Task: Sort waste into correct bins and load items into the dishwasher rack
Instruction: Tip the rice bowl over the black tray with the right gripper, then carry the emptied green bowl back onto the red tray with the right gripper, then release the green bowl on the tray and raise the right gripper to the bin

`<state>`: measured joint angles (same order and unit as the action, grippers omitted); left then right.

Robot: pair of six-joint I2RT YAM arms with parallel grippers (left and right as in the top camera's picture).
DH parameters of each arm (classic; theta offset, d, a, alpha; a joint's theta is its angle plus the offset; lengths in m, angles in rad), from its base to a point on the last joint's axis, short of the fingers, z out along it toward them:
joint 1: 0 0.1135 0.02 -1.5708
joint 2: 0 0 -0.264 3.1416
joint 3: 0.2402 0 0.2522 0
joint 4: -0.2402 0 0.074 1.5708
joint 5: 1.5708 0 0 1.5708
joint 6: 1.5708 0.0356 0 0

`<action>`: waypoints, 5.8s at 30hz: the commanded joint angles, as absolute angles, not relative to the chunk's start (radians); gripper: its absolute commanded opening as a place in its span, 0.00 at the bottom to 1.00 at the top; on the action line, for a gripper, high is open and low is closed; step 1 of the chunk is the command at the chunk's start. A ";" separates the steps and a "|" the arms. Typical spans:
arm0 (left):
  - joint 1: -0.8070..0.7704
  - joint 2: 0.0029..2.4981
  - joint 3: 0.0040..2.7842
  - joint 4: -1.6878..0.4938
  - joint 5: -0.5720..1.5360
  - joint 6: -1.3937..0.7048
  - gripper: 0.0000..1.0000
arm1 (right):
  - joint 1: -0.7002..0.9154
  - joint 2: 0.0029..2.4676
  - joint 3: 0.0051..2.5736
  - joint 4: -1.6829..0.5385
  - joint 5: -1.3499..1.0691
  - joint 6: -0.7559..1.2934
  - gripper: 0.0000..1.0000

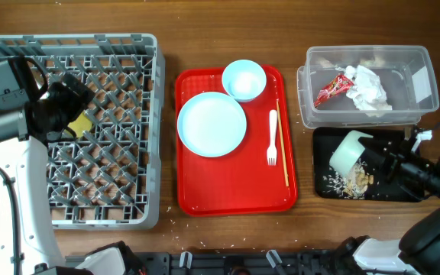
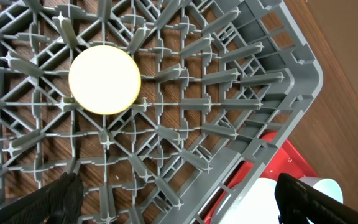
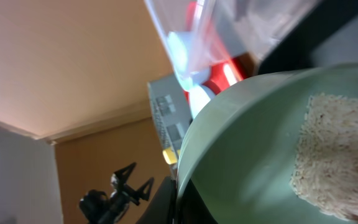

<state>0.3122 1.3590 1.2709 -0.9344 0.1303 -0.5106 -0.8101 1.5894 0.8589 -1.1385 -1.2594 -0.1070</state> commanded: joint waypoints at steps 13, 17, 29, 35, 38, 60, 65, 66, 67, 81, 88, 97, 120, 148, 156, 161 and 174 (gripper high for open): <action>0.310 1.342 1.270 -0.932 0.121 -0.506 1.00 | -0.953 1.575 0.855 -1.193 -1.419 0.035 0.04; 0.310 1.342 1.270 -0.932 0.121 -0.506 1.00 | -0.953 1.574 0.855 -1.293 -1.452 -0.075 0.04; 0.310 1.342 1.270 -0.932 0.121 -0.506 1.00 | -0.953 1.575 0.855 -1.155 -1.530 -0.109 0.04; 0.310 1.342 1.270 -0.932 0.121 -0.506 1.00 | -0.951 1.575 0.855 -1.108 -1.552 -0.074 0.05; 0.310 1.342 1.270 -0.932 0.121 -0.506 1.00 | -0.940 1.574 0.855 -1.287 -1.576 -0.129 0.04; 0.310 1.342 1.270 -0.932 0.121 -0.506 1.00 | -0.881 1.573 0.855 -1.328 -1.508 -0.302 0.04; 0.310 1.342 1.270 -0.932 0.121 -0.506 1.00 | -0.852 1.556 0.855 -1.449 -1.494 -0.432 0.04; 0.310 1.342 1.270 -0.932 0.121 -0.506 1.00 | -0.845 1.546 0.858 -1.446 -1.573 -0.553 0.04; 0.310 1.342 1.270 -0.932 0.121 -0.506 1.00 | -0.846 1.547 0.861 -1.386 -1.563 -0.482 0.04; 0.310 1.342 1.270 -0.932 0.121 -0.506 1.00 | -0.573 1.134 0.907 -0.912 -0.753 0.224 0.05; 0.310 1.342 1.270 -0.932 0.121 -0.506 1.00 | 0.091 0.979 0.911 -0.886 -0.175 0.624 0.05; 0.310 1.342 1.270 -0.932 0.121 -0.506 1.00 | 0.780 1.396 0.911 -0.721 -0.007 0.654 0.04; 0.310 1.342 1.270 -0.932 0.121 -0.506 1.00 | 1.025 1.562 0.911 -0.530 0.070 0.480 0.06; 0.310 1.342 1.270 -0.932 0.121 -0.506 1.00 | 0.804 1.438 1.361 -0.927 0.252 0.603 1.00; 0.310 1.342 1.270 -0.932 0.121 -0.506 1.00 | 0.735 1.389 1.361 -0.931 0.403 0.604 1.00; 0.310 1.342 1.270 -0.932 0.121 -0.506 1.00 | 0.735 1.389 1.361 -0.932 0.491 0.604 1.00; 0.310 1.342 1.270 -0.932 0.121 -0.506 1.00 | 0.735 1.390 1.361 -0.934 0.491 0.605 0.99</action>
<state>0.3122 1.3575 1.2705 -0.9344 0.1272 -0.5106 0.7376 1.3968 1.3399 -0.9321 0.4545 0.5869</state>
